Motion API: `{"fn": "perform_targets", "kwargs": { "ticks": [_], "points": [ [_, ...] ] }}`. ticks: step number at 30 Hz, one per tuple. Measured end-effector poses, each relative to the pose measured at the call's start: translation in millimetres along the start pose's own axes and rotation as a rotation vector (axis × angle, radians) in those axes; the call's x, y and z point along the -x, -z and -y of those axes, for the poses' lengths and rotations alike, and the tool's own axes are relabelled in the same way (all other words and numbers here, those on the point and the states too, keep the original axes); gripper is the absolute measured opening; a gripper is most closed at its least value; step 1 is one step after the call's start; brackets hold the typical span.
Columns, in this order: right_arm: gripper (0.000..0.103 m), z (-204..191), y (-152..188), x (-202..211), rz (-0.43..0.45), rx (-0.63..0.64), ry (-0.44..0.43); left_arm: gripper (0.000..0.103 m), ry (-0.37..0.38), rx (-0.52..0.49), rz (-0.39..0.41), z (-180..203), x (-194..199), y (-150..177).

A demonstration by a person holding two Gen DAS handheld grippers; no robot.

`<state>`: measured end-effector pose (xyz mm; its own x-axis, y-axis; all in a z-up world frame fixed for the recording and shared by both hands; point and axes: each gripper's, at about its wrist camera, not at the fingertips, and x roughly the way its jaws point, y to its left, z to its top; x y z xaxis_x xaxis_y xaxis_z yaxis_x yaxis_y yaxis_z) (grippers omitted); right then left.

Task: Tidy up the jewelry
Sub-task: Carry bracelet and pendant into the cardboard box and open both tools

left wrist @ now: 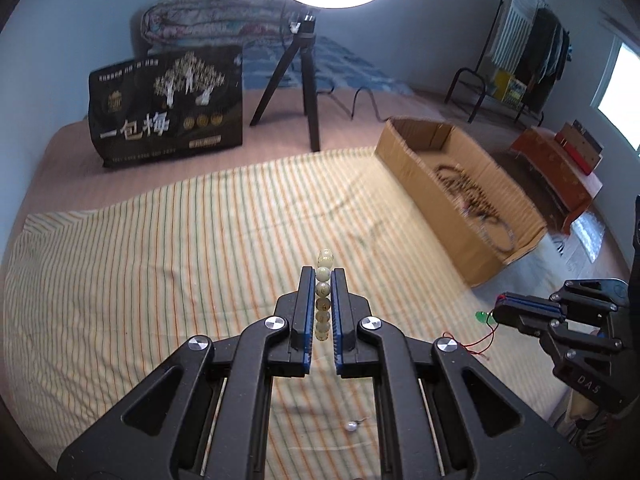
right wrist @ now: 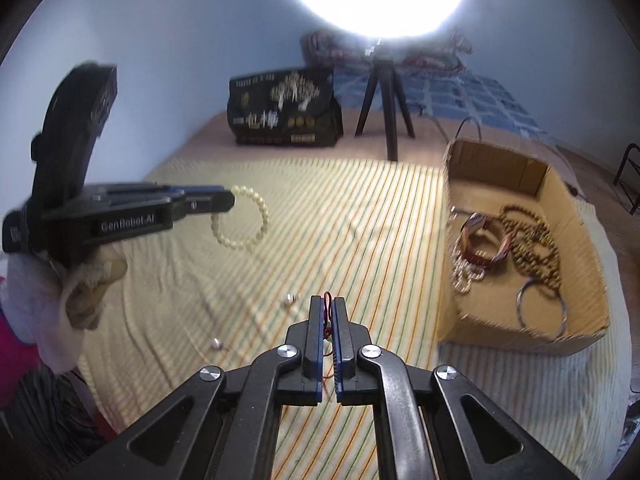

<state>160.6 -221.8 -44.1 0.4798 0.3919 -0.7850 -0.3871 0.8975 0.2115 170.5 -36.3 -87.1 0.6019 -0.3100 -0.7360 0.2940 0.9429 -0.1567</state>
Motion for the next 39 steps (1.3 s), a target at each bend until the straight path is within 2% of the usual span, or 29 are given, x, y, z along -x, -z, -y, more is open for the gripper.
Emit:
{"fn": "perform_targets", "kwargs": {
  "ticks": [9,17,25,39],
  "points": [
    [0.001,20,-25,46,0.129,-0.049,0.017,0.005,0.047,-0.015,0.057,21,21,-15],
    [0.001,57,-44,76,0.214,-0.110,0.069,0.005,0.093,-0.032,0.089,47,27,-31],
    [0.000,93,-58,81,0.231,-0.150,0.127,0.005,0.150,-0.034,0.096,73,17,-51],
    [0.000,154,-64,51,0.186,-0.232,0.191,0.005,0.228,-0.075,0.069,134,-33,-78]
  ]
}}
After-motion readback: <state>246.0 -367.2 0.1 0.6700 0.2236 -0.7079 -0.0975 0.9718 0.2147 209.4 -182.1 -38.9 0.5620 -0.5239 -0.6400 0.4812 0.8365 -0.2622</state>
